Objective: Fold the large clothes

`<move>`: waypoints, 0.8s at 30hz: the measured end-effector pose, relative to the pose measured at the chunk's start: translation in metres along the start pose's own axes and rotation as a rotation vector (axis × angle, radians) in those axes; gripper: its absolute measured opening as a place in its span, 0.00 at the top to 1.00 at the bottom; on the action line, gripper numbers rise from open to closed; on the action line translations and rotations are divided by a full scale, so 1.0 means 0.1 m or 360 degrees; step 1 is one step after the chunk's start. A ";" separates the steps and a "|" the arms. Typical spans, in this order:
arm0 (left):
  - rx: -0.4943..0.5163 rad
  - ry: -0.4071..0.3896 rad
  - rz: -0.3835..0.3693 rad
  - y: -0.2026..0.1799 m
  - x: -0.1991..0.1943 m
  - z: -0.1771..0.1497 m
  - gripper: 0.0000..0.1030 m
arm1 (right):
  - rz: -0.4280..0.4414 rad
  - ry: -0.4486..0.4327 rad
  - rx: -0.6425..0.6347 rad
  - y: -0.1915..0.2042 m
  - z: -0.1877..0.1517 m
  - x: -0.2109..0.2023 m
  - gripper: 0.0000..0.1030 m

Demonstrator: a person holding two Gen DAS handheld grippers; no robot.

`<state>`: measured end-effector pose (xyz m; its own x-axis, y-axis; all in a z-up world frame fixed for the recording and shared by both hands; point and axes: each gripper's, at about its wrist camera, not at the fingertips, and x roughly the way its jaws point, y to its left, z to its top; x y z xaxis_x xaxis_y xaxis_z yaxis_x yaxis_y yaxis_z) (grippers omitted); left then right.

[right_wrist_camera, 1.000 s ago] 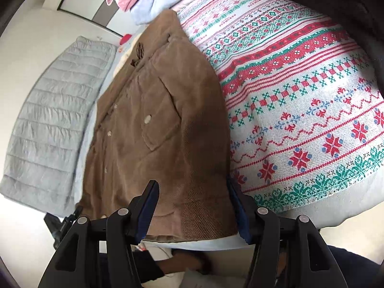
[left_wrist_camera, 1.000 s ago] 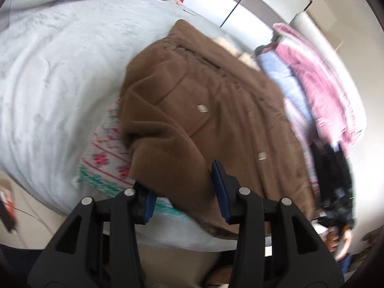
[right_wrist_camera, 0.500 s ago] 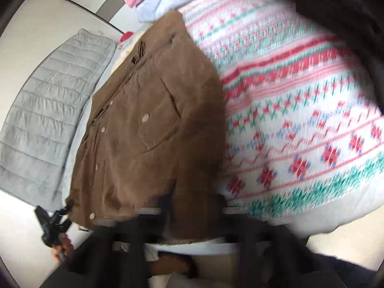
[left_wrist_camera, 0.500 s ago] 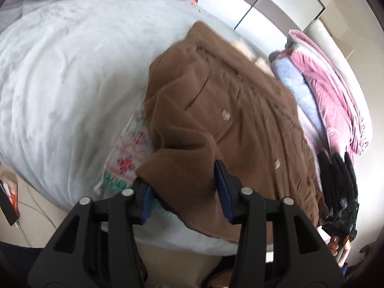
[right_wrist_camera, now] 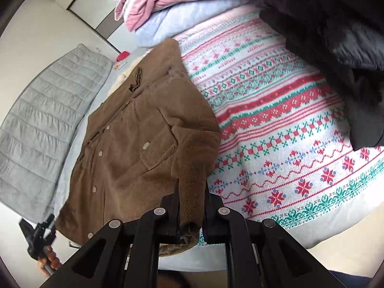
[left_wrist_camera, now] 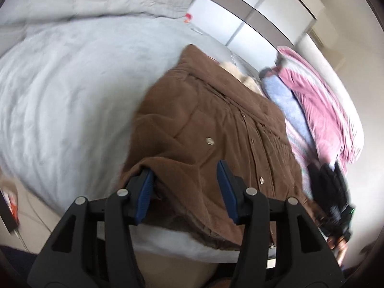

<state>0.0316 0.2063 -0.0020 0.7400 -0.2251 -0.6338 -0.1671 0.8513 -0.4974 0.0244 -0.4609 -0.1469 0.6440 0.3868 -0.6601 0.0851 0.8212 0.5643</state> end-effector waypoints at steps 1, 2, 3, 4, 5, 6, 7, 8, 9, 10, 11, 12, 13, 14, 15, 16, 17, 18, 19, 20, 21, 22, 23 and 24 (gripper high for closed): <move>-0.0078 -0.0011 -0.0041 0.13 -0.07 0.01 0.48 | 0.0006 0.0011 0.0015 -0.01 -0.01 0.02 0.89; -0.0122 -0.0007 -0.0061 0.21 -0.11 -0.01 0.48 | 0.0006 0.0021 0.0018 -0.02 -0.01 0.04 0.89; -0.0146 0.0008 -0.0060 0.25 -0.11 -0.03 0.48 | 0.0002 0.0027 0.0011 -0.03 -0.01 0.04 0.89; -0.0163 0.0049 -0.0037 0.29 -0.08 -0.07 0.48 | -0.0003 0.0035 0.0003 -0.02 -0.01 0.04 0.88; -0.0164 0.0091 -0.0001 0.32 -0.05 -0.11 0.48 | -0.0003 0.0043 -0.0001 -0.01 -0.02 0.05 0.88; -0.0169 0.0121 0.0045 0.35 -0.01 -0.15 0.44 | -0.0004 0.0052 0.0001 0.00 -0.02 0.07 0.87; -0.0189 0.0145 0.0096 0.40 0.06 -0.19 0.40 | 0.0000 0.0066 0.0004 0.01 -0.02 0.09 0.85; -0.0232 0.0182 0.0138 0.45 0.14 -0.22 0.32 | 0.0005 0.0081 0.0008 0.02 -0.02 0.12 0.84; -0.0271 0.0232 0.0160 0.49 0.19 -0.25 0.32 | 0.0003 0.0096 0.0014 0.03 -0.03 0.15 0.84; -0.0295 0.0270 0.0153 0.50 0.23 -0.26 0.32 | -0.0003 0.0108 0.0021 0.04 -0.03 0.18 0.82; -0.0308 0.0293 0.0119 0.51 0.25 -0.28 0.32 | -0.0007 0.0119 0.0030 0.03 -0.04 0.20 0.82; -0.0303 0.0290 0.0115 0.50 0.25 -0.28 0.32 | -0.0001 0.0129 0.0050 0.01 -0.04 0.21 0.81; -0.0293 0.0275 0.0131 0.50 0.24 -0.28 0.31 | 0.0005 0.0135 0.0066 0.00 -0.05 0.22 0.80; -0.0294 0.0258 0.0146 0.50 0.25 -0.28 0.31 | 0.0014 0.0150 0.0088 -0.03 -0.06 0.24 0.76; -0.0311 0.0248 0.0148 0.50 0.26 -0.26 0.31 | 0.0016 0.0187 0.0119 -0.07 -0.07 0.28 0.74; -0.0337 0.0235 0.0154 0.51 0.29 -0.24 0.31 | 0.0012 0.0216 0.0133 -0.10 -0.09 0.31 0.71; -0.0351 0.0213 0.0166 0.51 0.32 -0.22 0.31 | -0.0002 0.0236 0.0135 -0.11 -0.11 0.35 0.72; -0.0333 0.0169 0.0195 0.49 0.34 -0.18 0.49 | -0.0035 0.0221 0.0097 -0.08 -0.12 0.36 0.75; -0.0263 0.0126 0.0231 0.43 0.35 -0.14 0.65 | -0.0060 0.0198 0.0048 -0.03 -0.13 0.34 0.85; -0.0208 0.0114 0.0231 0.36 0.34 -0.11 0.78 | -0.0066 0.0167 0.0000 0.04 -0.13 0.31 0.88; -0.0192 0.0083 0.0236 0.32 0.31 -0.10 0.82 | -0.0064 0.0128 -0.0039 0.10 -0.12 0.27 0.89; -0.0162 0.0016 0.0240 0.26 0.23 -0.09 0.83 | -0.0039 0.0081 -0.0056 0.14 -0.11 0.20 0.89; -0.0110 -0.0044 0.0255 0.17 0.15 -0.08 0.84 | 0.0007 0.0047 -0.0045 0.16 -0.09 0.13 0.90; -0.0084 -0.0077 0.0263 0.12 0.10 -0.06 0.85 | 0.0085 -0.0003 -0.0010 0.16 -0.06 0.04 0.90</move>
<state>0.0329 0.2115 -0.0177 0.7298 -0.0602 -0.6810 -0.3221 0.8483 -0.4202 0.0238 -0.4438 -0.1437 0.6492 0.4290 -0.6281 0.0459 0.8022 0.5953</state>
